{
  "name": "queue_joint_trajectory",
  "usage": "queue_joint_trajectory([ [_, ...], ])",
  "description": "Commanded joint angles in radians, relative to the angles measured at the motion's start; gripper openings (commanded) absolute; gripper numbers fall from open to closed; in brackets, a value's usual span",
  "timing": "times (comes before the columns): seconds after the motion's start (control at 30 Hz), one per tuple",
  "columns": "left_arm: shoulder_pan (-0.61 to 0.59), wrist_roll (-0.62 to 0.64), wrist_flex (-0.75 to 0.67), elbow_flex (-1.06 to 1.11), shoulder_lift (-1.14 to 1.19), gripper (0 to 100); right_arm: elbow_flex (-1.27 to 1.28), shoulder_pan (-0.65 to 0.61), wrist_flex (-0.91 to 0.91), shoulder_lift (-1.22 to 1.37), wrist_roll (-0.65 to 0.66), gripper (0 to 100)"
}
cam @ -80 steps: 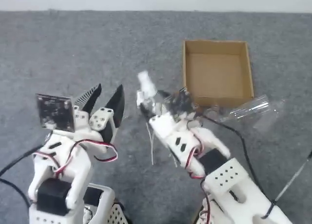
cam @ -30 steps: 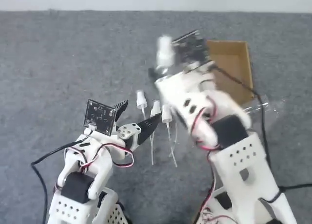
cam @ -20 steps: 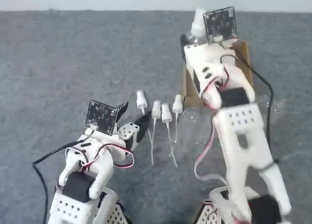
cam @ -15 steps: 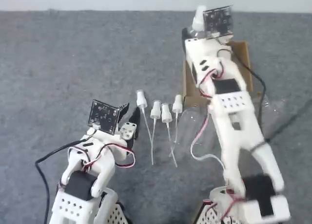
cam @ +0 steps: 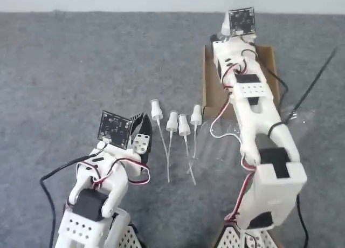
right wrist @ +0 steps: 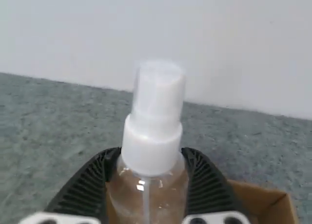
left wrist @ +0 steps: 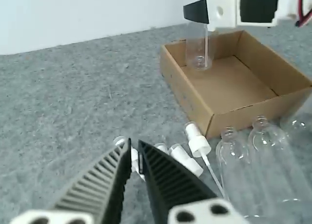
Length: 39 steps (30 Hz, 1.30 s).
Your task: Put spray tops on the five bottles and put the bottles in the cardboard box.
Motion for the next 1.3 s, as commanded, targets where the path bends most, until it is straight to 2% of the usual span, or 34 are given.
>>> queue_joint_trajectory([
  [0.0, -0.003, -0.006, -0.025, -0.008, -0.015, 1, -0.097, 0.004, -0.045, 0.019, -0.02, 0.6],
  [0.17, -0.003, -0.006, -0.025, -0.008, -0.015, 1, -0.103, 0.005, -0.09, 0.087, -0.137, 0.6],
  [0.77, -0.003, -0.006, -0.023, -0.007, -0.015, 1, -0.098, 0.002, -0.088, 0.124, -0.114, 1.4],
  [1.0, -0.003, -0.006, -0.028, 0.007, -0.015, 1, -0.097, 0.002, -0.087, 0.127, -0.114, 13.2],
  [1.27, -0.003, -0.006, -0.028, 0.007, -0.015, 1, -0.098, 0.002, -0.085, 0.119, -0.112, 14.3],
])
